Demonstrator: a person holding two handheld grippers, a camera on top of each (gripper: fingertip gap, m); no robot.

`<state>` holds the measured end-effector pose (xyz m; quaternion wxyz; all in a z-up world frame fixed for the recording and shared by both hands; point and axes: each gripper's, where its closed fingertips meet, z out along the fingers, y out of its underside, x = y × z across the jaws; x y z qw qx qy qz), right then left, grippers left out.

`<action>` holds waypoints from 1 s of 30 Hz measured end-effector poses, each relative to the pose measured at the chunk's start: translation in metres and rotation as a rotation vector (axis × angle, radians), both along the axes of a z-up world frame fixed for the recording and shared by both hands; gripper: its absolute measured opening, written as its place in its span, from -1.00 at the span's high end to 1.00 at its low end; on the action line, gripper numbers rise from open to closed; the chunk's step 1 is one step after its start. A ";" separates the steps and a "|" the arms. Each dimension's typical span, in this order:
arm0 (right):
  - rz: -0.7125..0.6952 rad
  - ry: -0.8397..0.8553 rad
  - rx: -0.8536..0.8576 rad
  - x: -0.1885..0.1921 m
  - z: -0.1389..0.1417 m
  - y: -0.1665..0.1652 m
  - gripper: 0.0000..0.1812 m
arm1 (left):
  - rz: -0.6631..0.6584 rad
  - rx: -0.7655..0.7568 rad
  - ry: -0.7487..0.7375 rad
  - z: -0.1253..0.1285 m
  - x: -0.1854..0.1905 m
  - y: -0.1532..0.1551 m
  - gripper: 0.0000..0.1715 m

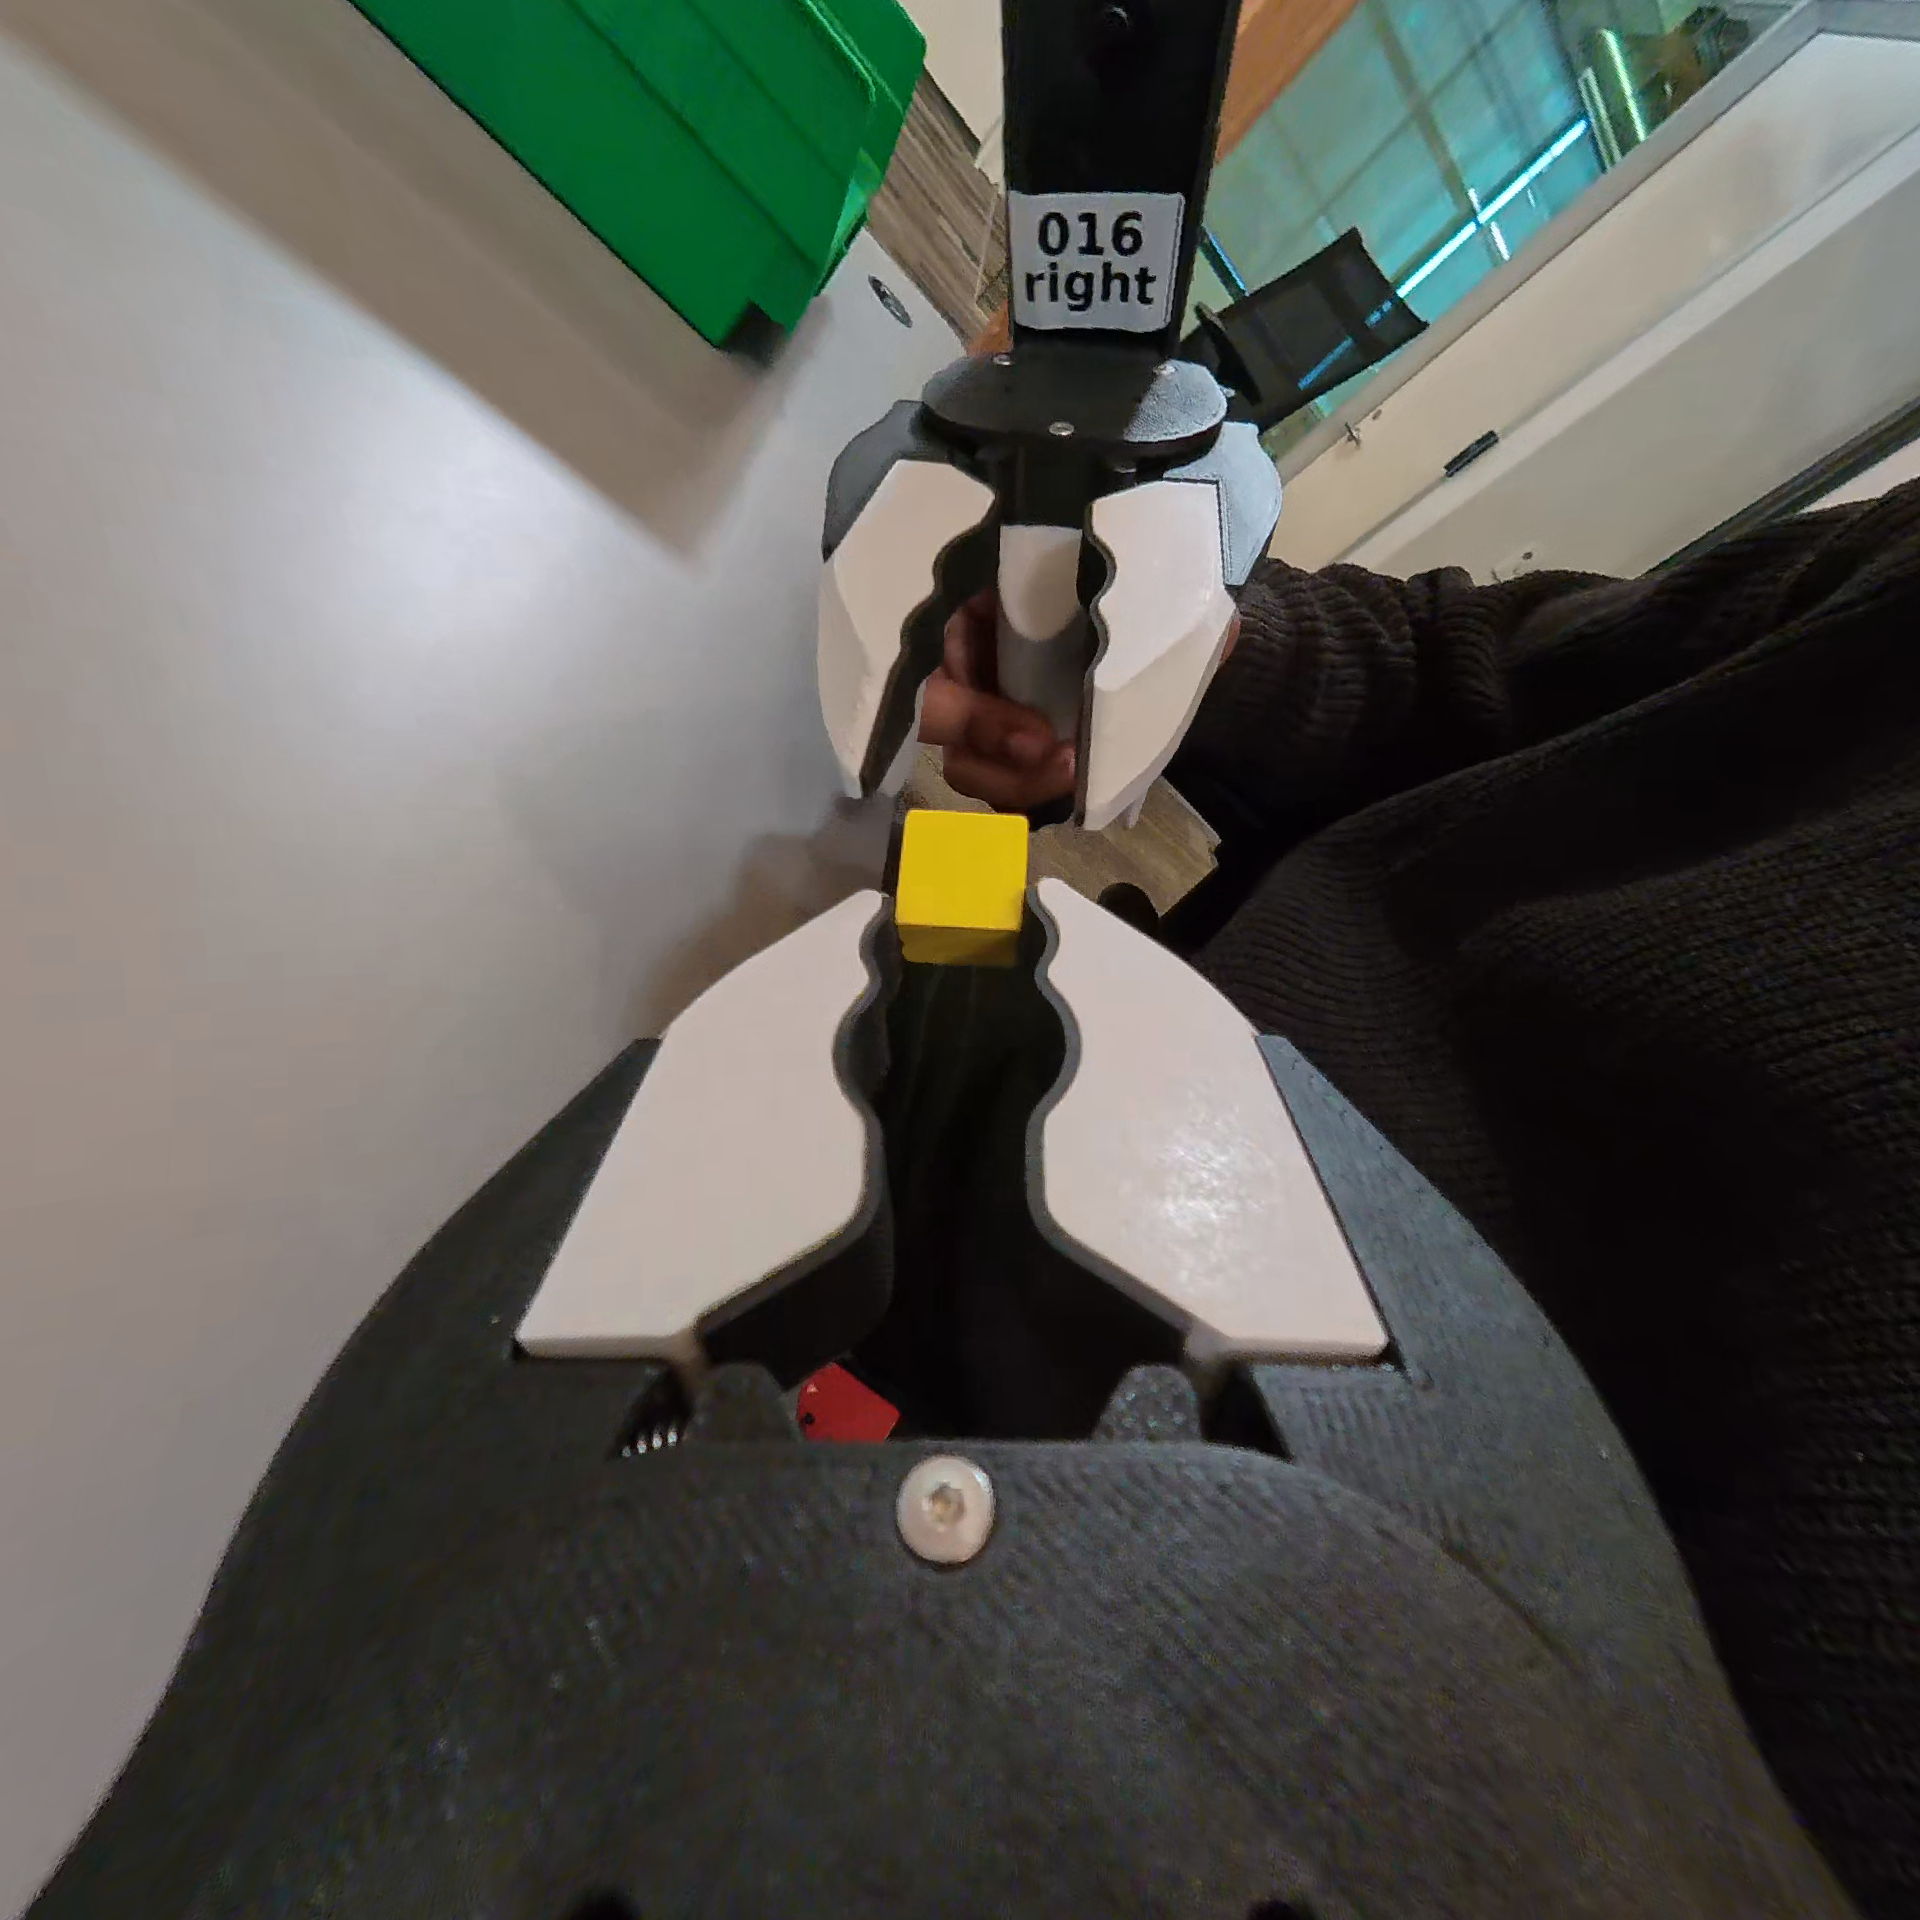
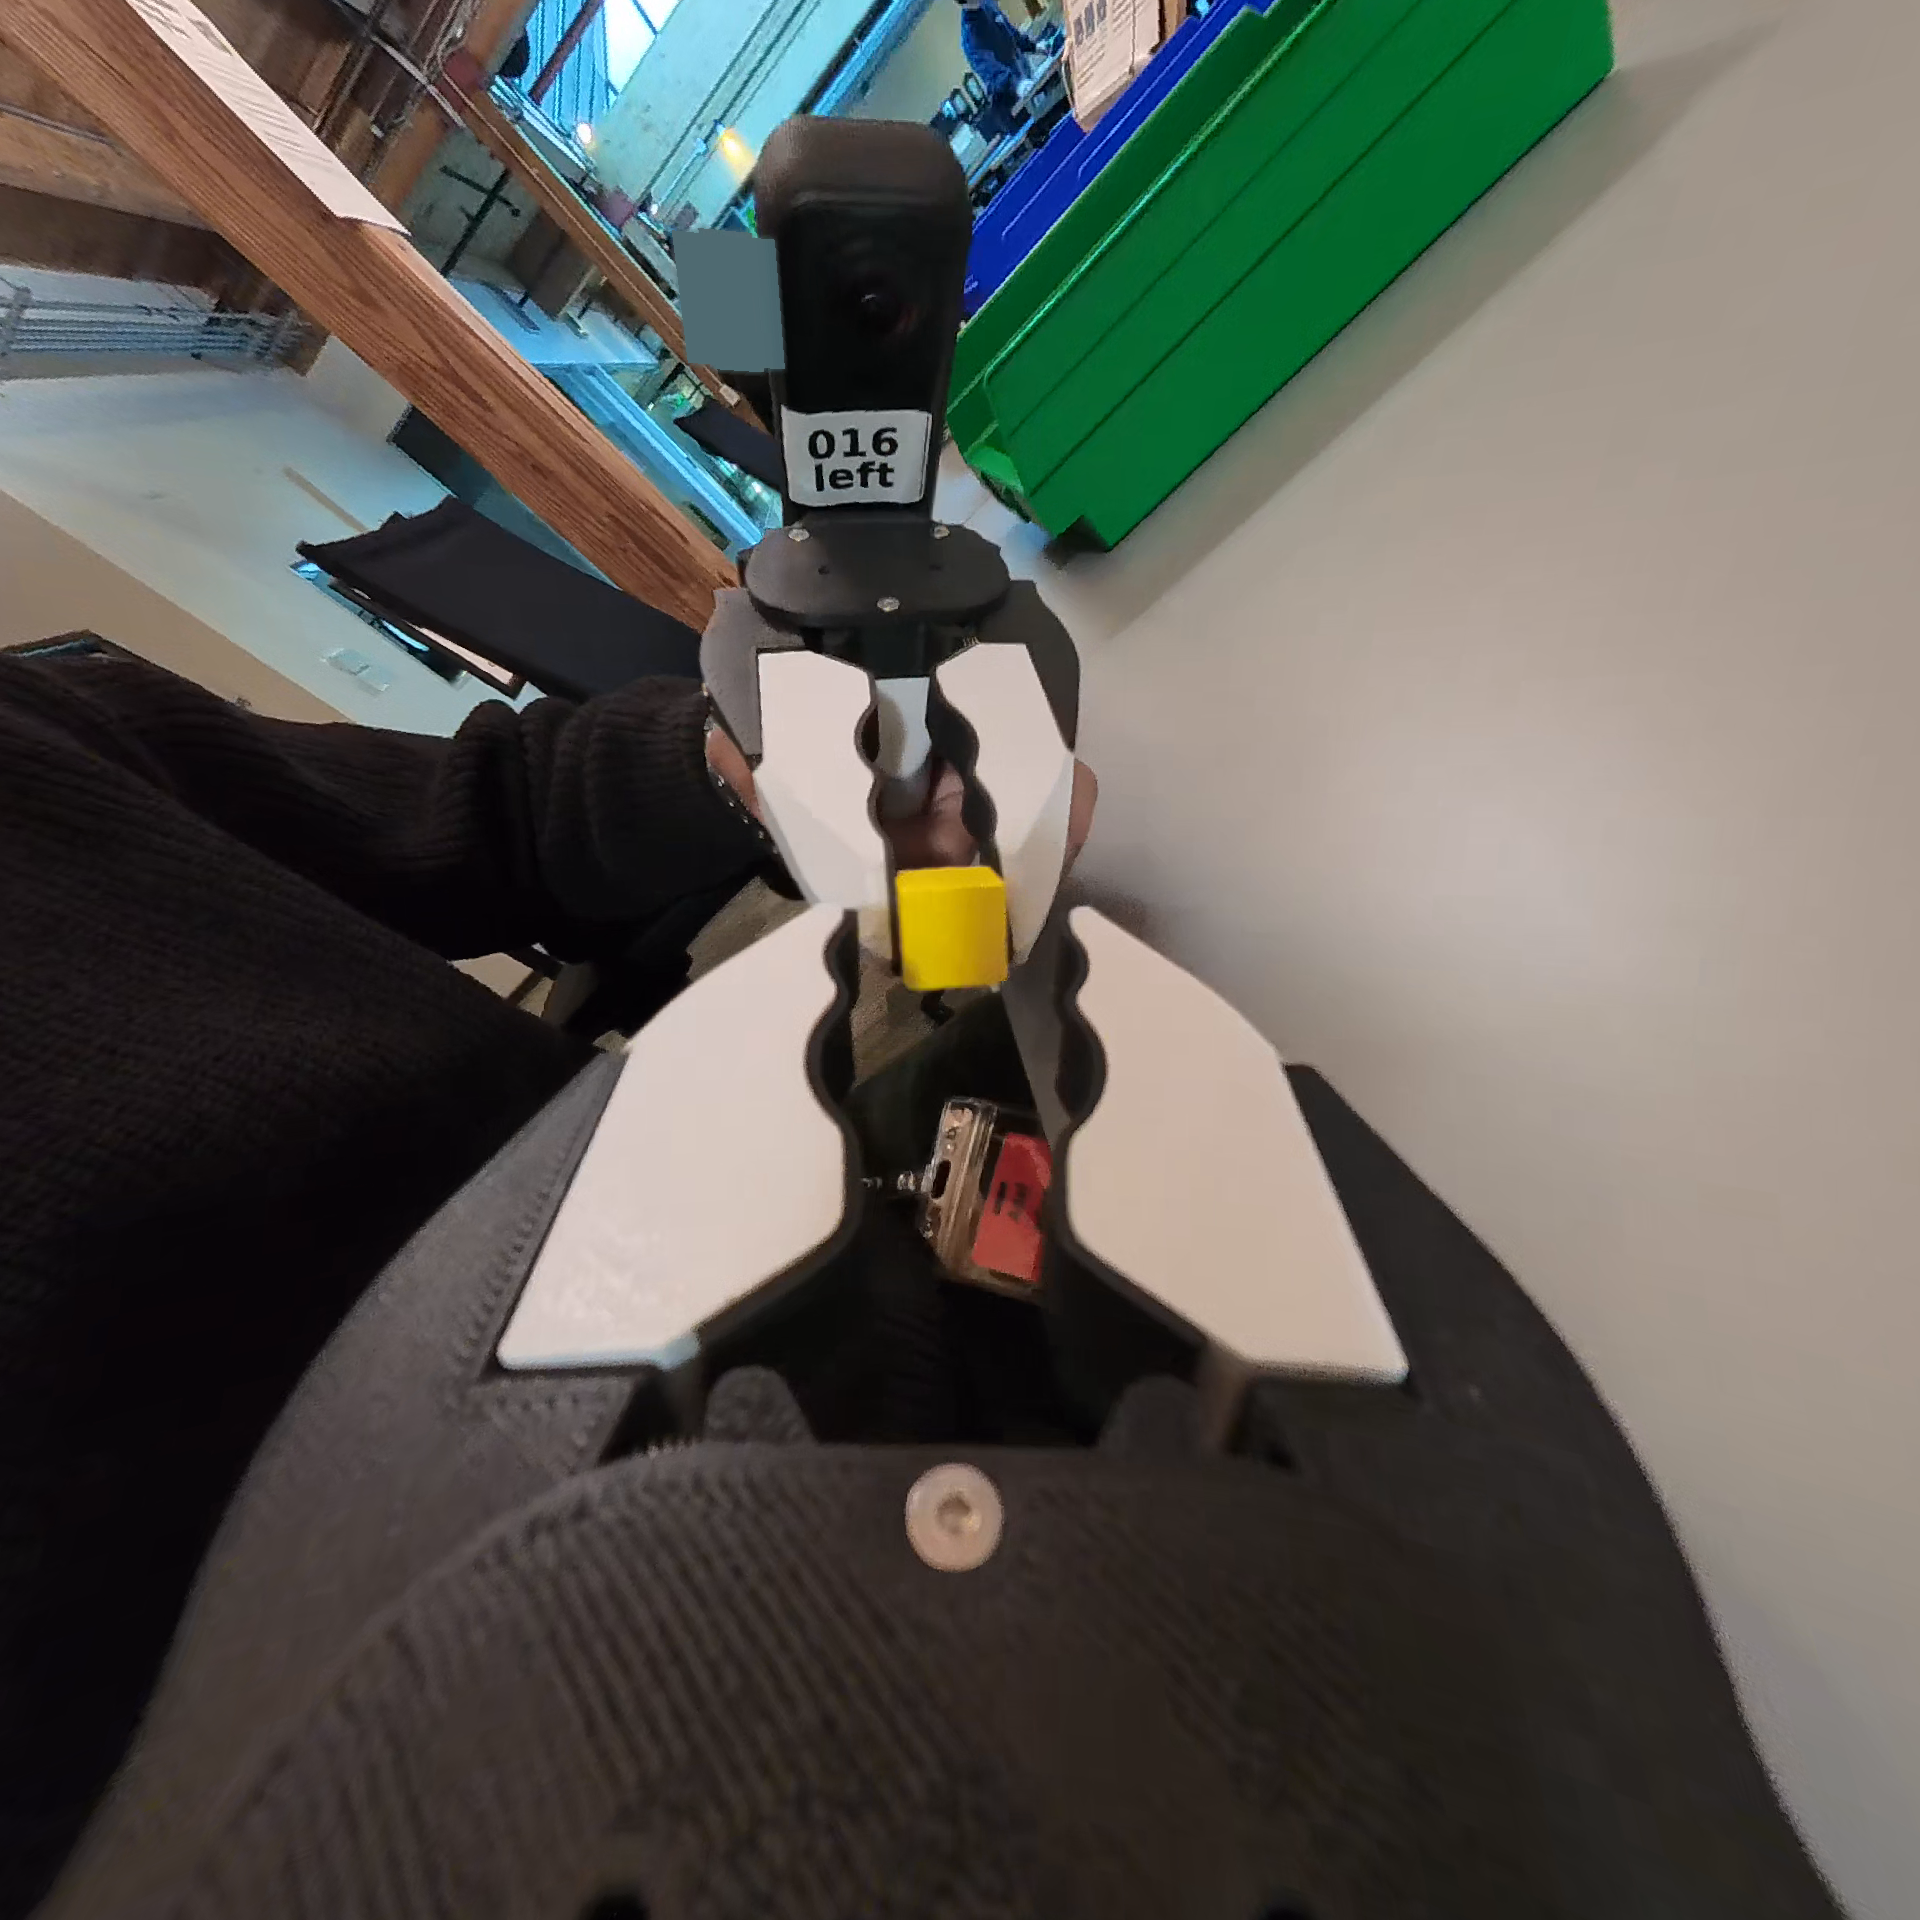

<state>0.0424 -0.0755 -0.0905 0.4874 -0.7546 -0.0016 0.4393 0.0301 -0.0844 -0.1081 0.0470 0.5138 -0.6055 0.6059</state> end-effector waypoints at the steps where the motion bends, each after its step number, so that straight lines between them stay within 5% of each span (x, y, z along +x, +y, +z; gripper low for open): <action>1: 0.003 0.000 -0.006 -0.001 -0.002 0.001 0.60 | -0.006 -0.002 0.002 -0.001 -0.001 -0.001 0.73; 8: 0.040 0.013 -0.019 -0.008 -0.005 0.001 0.78 | -0.021 0.004 -0.006 -0.002 -0.003 -0.001 0.73; 24: 0.076 -0.044 -0.019 -0.011 -0.007 -0.002 0.78 | -0.038 0.017 -0.046 0.000 -0.005 -0.007 0.73; 30: 0.034 -0.019 -0.014 0.002 -0.003 0.000 0.78 | -0.038 0.087 -0.061 -0.006 -0.004 -0.009 0.49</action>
